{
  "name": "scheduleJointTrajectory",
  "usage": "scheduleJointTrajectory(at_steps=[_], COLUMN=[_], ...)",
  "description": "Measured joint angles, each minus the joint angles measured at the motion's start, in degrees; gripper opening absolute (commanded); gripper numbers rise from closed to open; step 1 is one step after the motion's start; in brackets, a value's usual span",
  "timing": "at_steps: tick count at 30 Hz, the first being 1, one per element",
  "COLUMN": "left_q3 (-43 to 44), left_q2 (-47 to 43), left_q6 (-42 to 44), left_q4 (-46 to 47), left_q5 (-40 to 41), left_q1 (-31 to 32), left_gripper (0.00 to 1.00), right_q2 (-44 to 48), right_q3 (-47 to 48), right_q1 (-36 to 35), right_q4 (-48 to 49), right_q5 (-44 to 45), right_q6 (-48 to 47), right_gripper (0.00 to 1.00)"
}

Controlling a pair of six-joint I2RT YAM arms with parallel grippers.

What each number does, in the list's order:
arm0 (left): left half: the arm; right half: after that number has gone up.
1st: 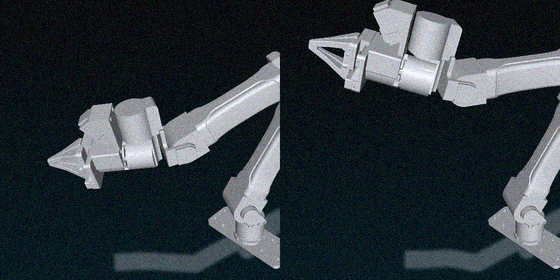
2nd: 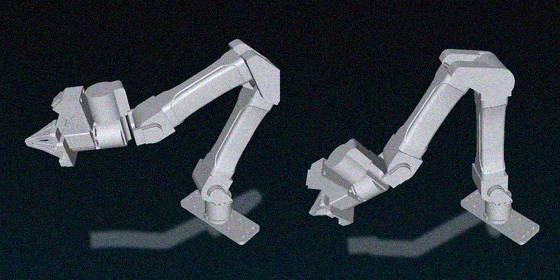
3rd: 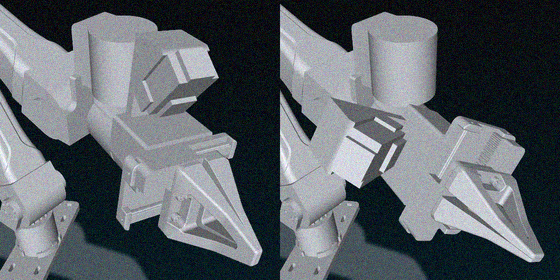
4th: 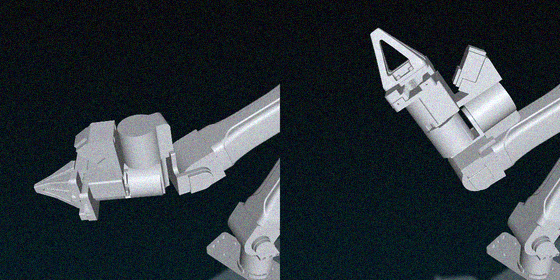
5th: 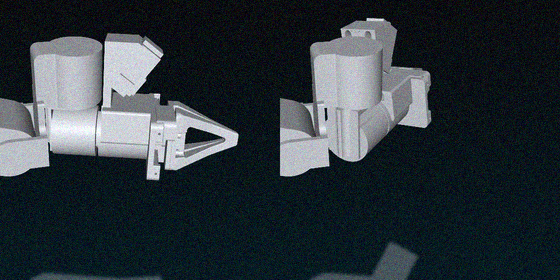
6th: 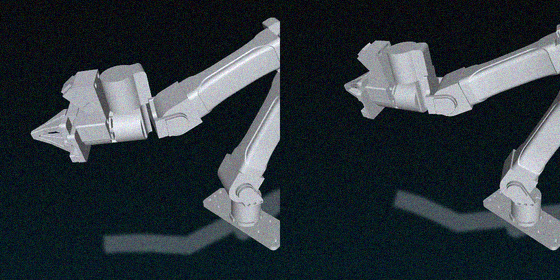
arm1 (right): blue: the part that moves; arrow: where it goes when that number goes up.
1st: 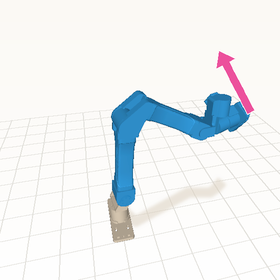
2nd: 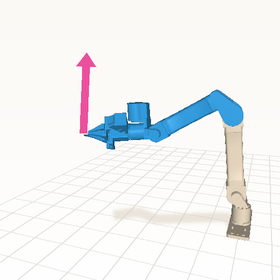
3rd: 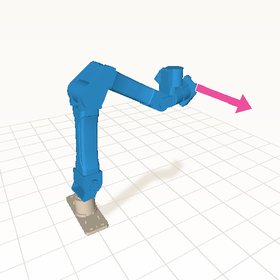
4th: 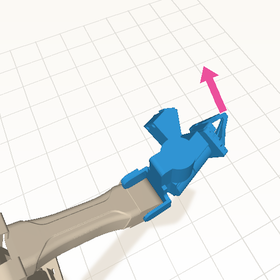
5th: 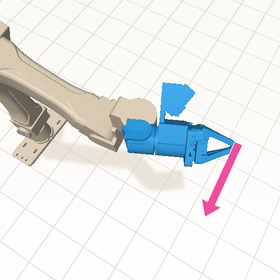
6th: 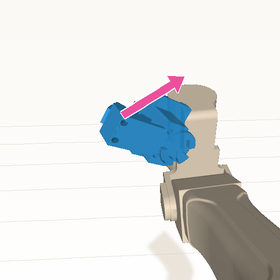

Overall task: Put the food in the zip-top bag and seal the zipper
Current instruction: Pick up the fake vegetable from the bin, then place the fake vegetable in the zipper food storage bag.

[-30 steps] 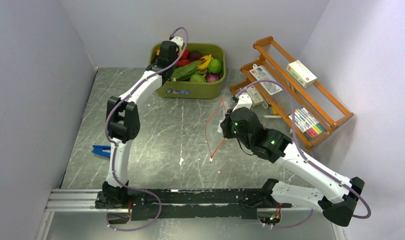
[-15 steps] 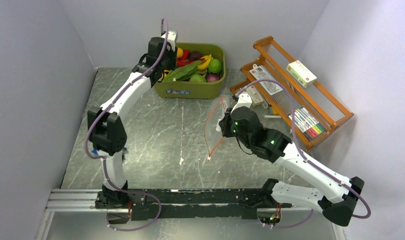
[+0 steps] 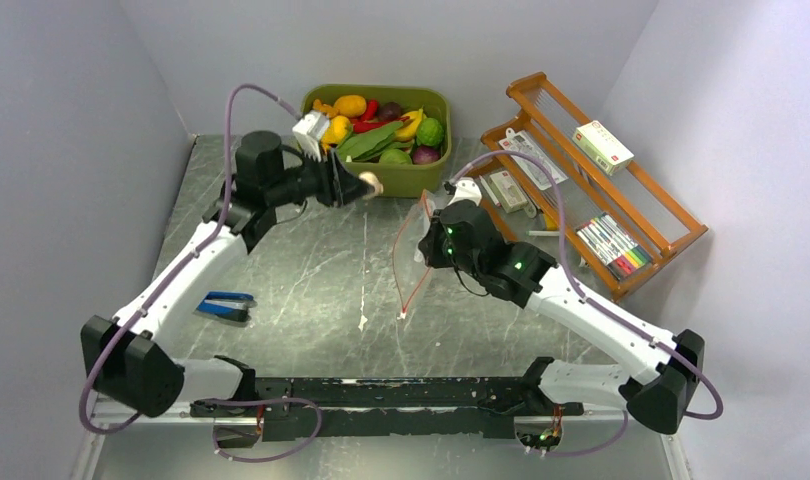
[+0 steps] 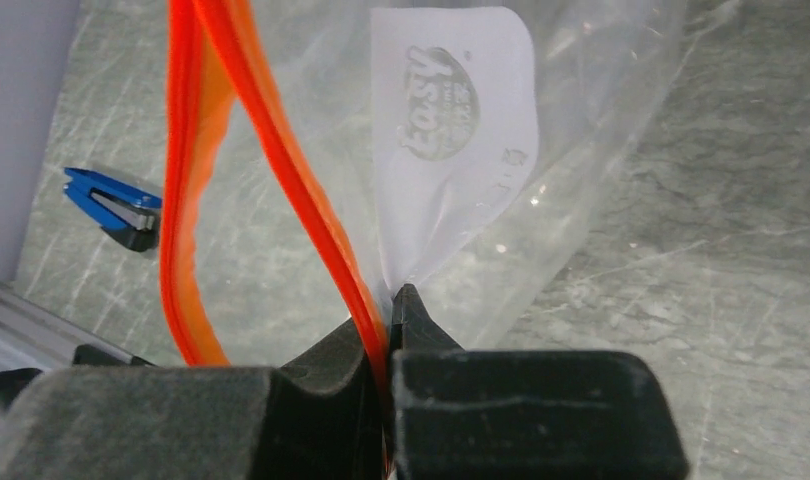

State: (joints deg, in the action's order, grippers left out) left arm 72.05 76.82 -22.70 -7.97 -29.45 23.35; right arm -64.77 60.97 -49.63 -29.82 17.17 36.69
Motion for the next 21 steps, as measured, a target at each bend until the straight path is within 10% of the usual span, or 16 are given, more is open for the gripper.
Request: scheduleJointTrajectory(at_steps=[9, 21], left_q3=[-23.56, -26.36], left_q2=[-11.65, -16.41], left_q6=[-18.88, -28.5], left_q4=[16.85, 29.0], left_q5=[-20.31, -26.95], left_q1=[0.0, 0.13], left_gripper=[0.26, 0.26], right_q2=[-4.42, -7.74], right_q3=[0.74, 0.92], right_q1=[2.23, 2.8], right_q4=[4.7, 8.96], right_q5=[-6.16, -10.29], right_q6=[3.93, 6.25], right_gripper=[0.0, 0.0])
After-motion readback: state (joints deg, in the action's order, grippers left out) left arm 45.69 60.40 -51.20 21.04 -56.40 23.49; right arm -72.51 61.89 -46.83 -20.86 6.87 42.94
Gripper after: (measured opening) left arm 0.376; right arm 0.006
